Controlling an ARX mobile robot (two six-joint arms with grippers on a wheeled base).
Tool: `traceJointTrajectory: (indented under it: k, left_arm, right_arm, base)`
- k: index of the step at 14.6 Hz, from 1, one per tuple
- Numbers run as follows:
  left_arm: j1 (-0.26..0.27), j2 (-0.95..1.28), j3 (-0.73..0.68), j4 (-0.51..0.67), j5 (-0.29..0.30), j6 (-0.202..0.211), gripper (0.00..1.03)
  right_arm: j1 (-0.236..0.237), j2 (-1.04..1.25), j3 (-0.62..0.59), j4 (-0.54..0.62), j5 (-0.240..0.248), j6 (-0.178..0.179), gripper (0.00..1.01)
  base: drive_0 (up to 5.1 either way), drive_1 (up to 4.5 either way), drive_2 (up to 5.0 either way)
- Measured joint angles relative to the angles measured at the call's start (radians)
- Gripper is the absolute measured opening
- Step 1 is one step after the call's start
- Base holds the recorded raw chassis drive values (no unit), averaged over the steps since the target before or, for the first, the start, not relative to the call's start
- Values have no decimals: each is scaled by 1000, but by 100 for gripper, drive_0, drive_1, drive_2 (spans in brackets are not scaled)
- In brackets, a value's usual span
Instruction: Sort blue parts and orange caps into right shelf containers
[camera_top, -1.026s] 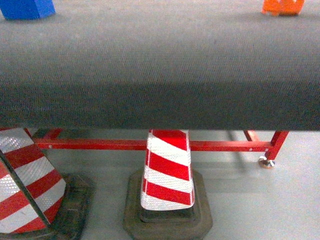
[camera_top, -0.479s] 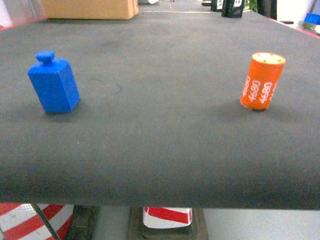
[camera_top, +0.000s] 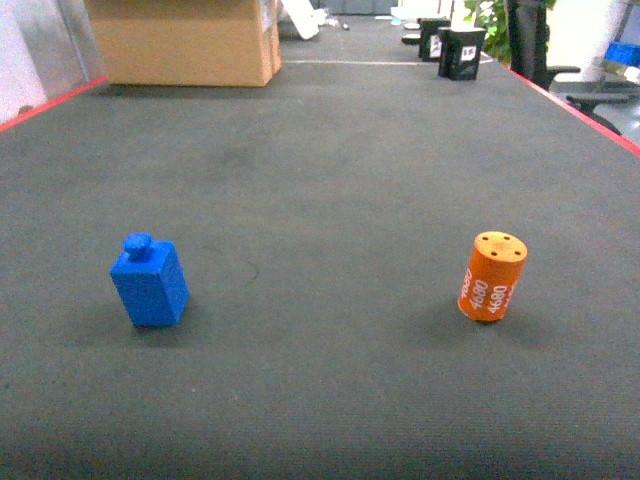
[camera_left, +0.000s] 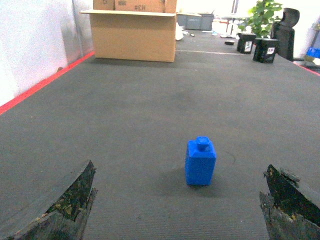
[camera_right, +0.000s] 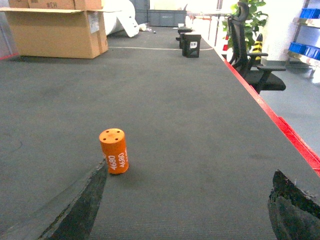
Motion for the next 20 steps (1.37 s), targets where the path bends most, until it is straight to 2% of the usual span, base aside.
traceJointTrajectory:
  k: [20]
  left_arm:
    - [0,0,0,-6,-2,0,98]
  right_arm:
    - [0,0,0,-1,0,0,98]
  base:
    - [0,0,0]
